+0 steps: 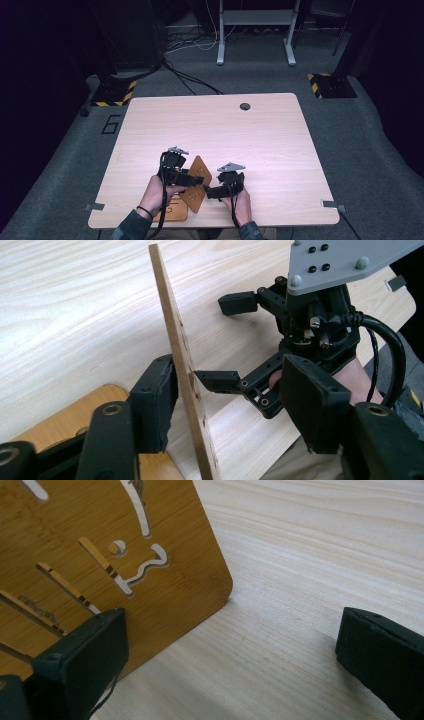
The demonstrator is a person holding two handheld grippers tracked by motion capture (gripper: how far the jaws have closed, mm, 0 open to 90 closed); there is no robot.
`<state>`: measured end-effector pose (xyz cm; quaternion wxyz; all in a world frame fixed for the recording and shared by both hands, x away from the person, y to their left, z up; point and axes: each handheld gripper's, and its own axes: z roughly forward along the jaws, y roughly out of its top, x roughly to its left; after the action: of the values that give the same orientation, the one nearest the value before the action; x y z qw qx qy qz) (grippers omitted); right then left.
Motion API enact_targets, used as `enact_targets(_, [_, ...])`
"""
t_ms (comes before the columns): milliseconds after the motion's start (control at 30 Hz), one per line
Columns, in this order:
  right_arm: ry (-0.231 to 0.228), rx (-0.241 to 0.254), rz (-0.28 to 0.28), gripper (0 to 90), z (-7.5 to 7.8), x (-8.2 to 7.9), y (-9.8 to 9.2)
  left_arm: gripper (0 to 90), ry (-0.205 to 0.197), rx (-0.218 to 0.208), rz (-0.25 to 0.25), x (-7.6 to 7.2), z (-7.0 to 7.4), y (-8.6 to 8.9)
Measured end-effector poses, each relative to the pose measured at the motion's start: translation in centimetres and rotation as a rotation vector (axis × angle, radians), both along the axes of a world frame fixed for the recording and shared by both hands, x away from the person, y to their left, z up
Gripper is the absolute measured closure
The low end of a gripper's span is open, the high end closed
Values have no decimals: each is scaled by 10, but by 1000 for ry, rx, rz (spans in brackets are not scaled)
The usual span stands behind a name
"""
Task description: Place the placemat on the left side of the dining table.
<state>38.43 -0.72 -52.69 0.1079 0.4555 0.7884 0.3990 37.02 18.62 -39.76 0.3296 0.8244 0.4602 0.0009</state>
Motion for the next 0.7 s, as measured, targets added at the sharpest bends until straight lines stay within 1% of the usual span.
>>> enact_targets(33, [8, 0, -9, 0, 0, 0, -1, 428, 0, 0, 0, 0, 0, 0])
enact_targets(67, [8, 0, -9, 0, 0, 0, -1, 428, -2, 8, -12, 1, 1, -2])
enact_targets(100, [10, 5, -14, 0, 0, 0, -2, 442, -3, 5, -10, 1, 1, -4])
enact_targets(133, [-1, 4, -9, 0, 0, 0, -3, 451, -4, 12, -20, 2, 1, -6])
enact_targets(167, [11, 6, -20, 0, 0, 0, -4, 461, -3, 13, -21, 2, 1, -9])
enact_targets(233, [5, 7, -26, 0, 0, 0, -7, 484, -9, 28, -39, 4, 2, -14])
enact_targets(300, [7, 11, -35, 0, 0, -1, -10, 505, -12, 40, -47, 5, 1, -20])
enact_targets(333, [5, 12, -40, 0, 0, -1, -12, 513, -16, 56, -56, 6, 1, -23])
enact_targets(400, [6, 19, -58, 0, 0, -1, -16, 547, -22, 75, -70, 6, 2, -28])
enact_targets(433, [9, 21, -59, 0, 0, -1, -18, 567, -26, 93, -86, 6, 2, -30])
enact_targets(533, [8, 25, -71, 0, 0, -1, -21, 626, -70, 170, -104, 3, 4, -41])
enact_targets(633, [11, 26, -80, 0, 0, -2, -22, 673, -78, 182, -123, 2, 7, -47])
enact_targets(700, [7, 23, -79, 0, 0, -2, -24, 688, -86, 191, -135, 1, 9, -52])
